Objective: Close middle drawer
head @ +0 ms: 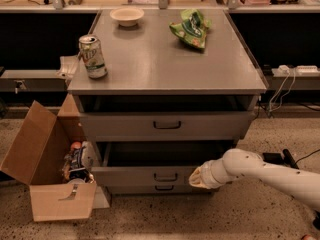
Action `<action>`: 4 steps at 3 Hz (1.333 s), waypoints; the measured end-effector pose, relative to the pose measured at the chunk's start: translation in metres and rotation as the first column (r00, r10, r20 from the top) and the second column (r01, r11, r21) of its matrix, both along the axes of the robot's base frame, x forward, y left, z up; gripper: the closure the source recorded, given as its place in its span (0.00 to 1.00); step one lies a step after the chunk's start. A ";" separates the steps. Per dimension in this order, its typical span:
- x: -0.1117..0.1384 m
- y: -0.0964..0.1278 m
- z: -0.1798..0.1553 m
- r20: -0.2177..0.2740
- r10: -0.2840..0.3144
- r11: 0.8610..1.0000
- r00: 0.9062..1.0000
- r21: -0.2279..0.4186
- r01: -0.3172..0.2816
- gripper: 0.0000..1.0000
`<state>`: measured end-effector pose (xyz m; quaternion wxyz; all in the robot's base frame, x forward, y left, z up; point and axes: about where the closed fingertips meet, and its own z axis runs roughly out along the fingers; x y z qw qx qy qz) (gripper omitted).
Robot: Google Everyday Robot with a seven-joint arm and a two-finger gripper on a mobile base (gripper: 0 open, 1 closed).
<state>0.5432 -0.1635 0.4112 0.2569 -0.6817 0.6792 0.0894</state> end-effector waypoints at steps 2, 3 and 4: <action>0.001 -0.008 -0.007 -0.013 -0.043 0.999 0.999 -0.001 0.043 1.00; 0.010 -0.025 -0.015 -0.009 -0.111 0.994 0.994 0.006 0.111 1.00; 0.013 -0.031 -0.019 -0.011 -0.134 0.991 0.991 0.012 0.134 1.00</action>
Offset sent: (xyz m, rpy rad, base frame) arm 0.0038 -0.0240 -0.0167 -0.0046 0.0314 -0.1197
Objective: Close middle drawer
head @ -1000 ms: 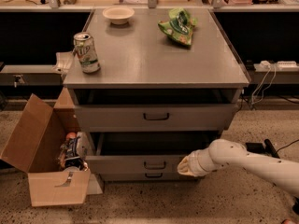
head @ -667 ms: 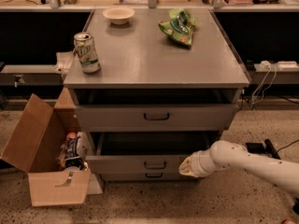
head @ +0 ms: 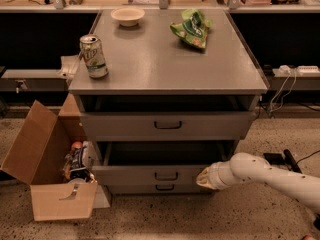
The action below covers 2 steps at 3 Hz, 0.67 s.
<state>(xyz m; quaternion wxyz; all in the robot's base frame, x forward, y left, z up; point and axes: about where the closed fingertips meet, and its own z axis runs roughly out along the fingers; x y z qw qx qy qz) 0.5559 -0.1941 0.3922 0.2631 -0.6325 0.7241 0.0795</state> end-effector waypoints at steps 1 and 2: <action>0.006 -0.002 0.000 0.008 -0.011 1.000 1.000 0.006 0.011 1.00; 0.018 -0.003 0.001 0.022 -0.021 1.000 1.000 0.014 0.021 1.00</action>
Offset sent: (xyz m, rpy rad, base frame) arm 0.0722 -0.0095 0.0091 0.0424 -0.0785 -0.0637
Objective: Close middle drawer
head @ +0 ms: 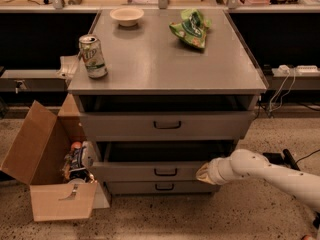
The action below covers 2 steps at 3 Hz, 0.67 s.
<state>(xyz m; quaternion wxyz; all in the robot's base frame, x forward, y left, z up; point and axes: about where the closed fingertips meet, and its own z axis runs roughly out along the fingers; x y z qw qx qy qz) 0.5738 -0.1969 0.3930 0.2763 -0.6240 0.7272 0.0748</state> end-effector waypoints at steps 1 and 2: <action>0.010 -0.001 0.001 0.013 -0.008 1.000 1.000 0.005 0.008 1.00; 0.023 -0.001 0.003 0.030 -0.014 1.000 0.999 0.011 0.013 1.00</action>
Offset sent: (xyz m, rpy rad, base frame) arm 0.0932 -0.0083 0.0155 0.0319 -0.1090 -0.0425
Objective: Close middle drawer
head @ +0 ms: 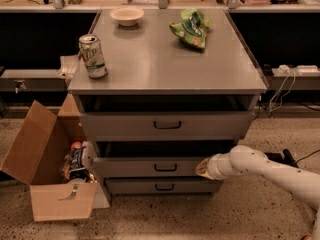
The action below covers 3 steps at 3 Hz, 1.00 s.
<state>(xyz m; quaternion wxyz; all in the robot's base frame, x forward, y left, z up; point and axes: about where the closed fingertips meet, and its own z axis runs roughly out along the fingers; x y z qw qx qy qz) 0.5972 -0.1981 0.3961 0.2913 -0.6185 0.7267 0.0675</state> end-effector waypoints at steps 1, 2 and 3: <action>0.010 0.000 0.001 0.010 -0.004 1.000 1.000 0.007 0.004 1.00; 0.010 0.001 0.001 0.013 -0.004 1.000 1.000 0.008 0.004 1.00; 0.012 0.001 0.002 0.016 -0.004 1.000 1.000 0.011 0.004 1.00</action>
Offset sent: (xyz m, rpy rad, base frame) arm 0.0853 -0.0010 0.0103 0.0399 -0.0749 -0.0209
